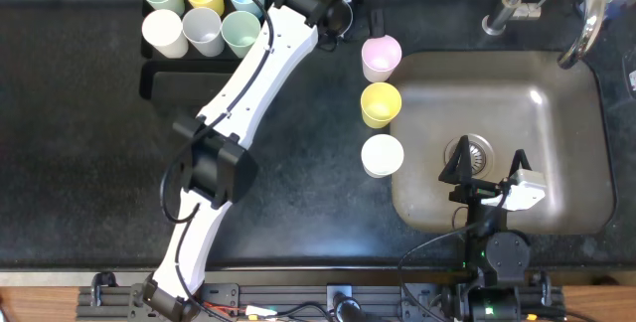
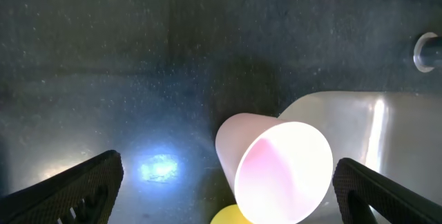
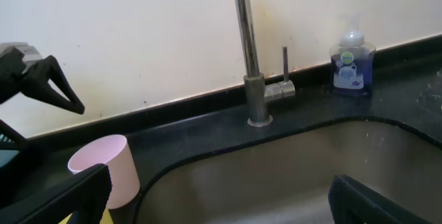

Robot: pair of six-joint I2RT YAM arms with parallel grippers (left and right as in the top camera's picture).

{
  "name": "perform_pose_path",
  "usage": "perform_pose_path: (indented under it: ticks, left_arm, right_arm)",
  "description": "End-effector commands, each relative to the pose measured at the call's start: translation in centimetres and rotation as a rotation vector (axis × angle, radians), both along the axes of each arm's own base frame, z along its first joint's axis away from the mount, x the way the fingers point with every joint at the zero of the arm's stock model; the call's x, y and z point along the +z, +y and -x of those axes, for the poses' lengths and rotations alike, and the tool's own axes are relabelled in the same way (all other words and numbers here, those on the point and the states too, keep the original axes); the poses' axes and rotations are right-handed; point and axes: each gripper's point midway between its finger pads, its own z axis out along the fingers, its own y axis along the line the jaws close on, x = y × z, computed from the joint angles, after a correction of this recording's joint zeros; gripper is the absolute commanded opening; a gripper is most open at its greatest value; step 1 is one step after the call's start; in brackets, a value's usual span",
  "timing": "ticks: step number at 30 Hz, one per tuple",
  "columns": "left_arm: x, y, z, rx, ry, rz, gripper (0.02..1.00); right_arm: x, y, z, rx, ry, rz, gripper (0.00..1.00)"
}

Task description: Store Cups

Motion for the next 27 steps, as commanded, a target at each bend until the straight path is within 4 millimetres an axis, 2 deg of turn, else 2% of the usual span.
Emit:
perform_pose_path:
  ticks: [1,9,14,18,22,27]
  left_arm:
    - [-1.6,-0.8,0.1,0.012,0.051,0.026,1.0]
    - [-3.0,0.0,2.0,0.008,0.131,-0.027,1.0]
    - [-3.0,-0.8,2.5,-0.01,0.132,-0.029,1.0]
    - [-3.9,-1.4,3.0,-0.024,0.156,-0.029,1.0]
    - [-4.9,-1.5,3.2,-0.02,0.178,-0.035,1.0]
    - [-5.1,-1.5,3.1,-0.019,0.178,-0.04,1.0]
  right_arm:
    - [-0.3,-0.1,0.0,-0.003,-0.003,-0.003,0.996]
    - [-0.3,-0.1,0.0,-0.002,-0.003,-0.003,0.998]
    - [-0.3,-0.1,0.0,-0.002,-0.003,-0.003,0.996]
    - [-0.3,-0.1,0.0,-0.003,-0.003,-0.003,0.998]
    - [-0.3,-0.1,0.0,-0.002,-0.003,-0.003,0.996]
    - [-0.3,-0.1,0.0,-0.002,-0.003,-0.003,0.998]
